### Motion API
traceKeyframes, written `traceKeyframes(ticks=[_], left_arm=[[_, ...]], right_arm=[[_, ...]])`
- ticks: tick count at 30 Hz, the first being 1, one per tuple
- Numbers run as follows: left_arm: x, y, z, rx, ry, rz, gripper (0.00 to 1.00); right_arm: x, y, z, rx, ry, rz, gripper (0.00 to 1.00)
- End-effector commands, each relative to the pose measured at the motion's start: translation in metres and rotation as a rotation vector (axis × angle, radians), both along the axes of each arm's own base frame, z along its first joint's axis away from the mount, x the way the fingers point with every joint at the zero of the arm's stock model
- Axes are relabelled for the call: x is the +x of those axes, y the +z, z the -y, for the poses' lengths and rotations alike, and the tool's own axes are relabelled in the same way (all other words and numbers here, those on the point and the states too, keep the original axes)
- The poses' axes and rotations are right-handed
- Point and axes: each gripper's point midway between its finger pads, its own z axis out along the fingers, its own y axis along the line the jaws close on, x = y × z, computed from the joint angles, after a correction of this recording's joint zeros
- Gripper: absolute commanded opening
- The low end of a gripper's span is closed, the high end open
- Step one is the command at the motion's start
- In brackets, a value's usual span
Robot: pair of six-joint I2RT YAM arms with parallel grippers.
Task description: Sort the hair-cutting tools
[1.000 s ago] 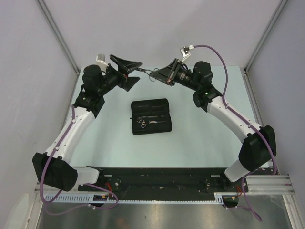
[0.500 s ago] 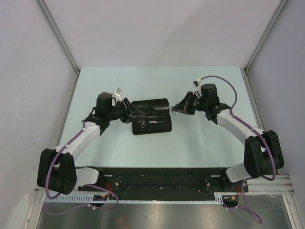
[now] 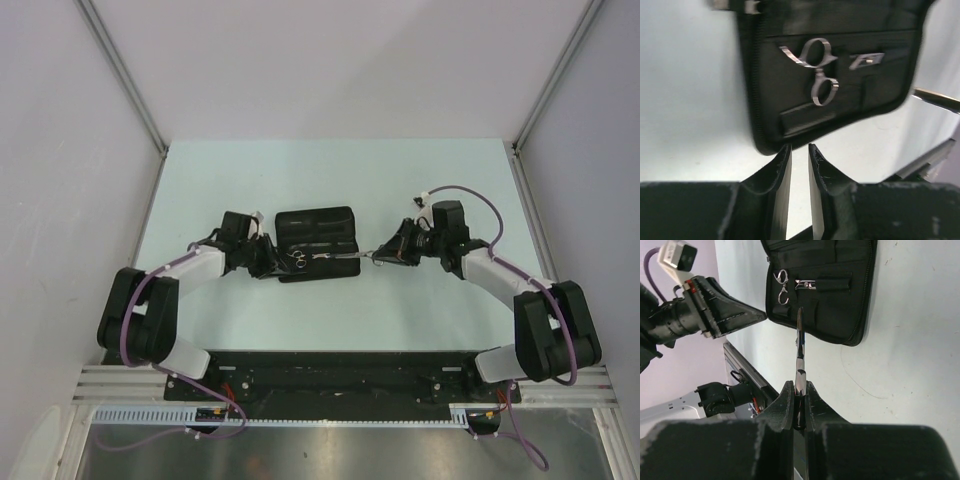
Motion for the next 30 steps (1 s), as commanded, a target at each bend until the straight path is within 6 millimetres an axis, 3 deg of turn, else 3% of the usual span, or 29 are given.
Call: traceKeyframes(ticks=[1,3,13,17,25,30], left_arm=[[0.005,-0.027,-0.035,0.234,0.062,-0.032,0.22],[0.002,-0.030,-0.042,0.273,0.064,-0.038,0.22],[-0.004,-0.038,-0.054,0.342,0.070,-0.060,0.20],[0.003,-0.025,-0.053,0.339,0.080,-0.030,0.19],[0.021,0.027,-0.036,0.240,0.057,0.125,0.40],[0.013,0.012,-0.016,0.162,-0.016,0.082,0.45]], right_arm=[[-0.001,0.002,-0.006,0.033,0.080,0.064,0.00],[0.000,0.004,-0.009,0.048,0.089,0.088,0.00],[0.002,-0.027,-0.012,0.039,0.129,0.067,0.00],[0.003,-0.036,-0.011,0.032,0.128,0.054,0.00],[0.000,-0.051,-0.006,0.012,0.123,0.031,0.00],[-0.003,-0.061,-0.005,0.020,0.128,0.017,0.00]])
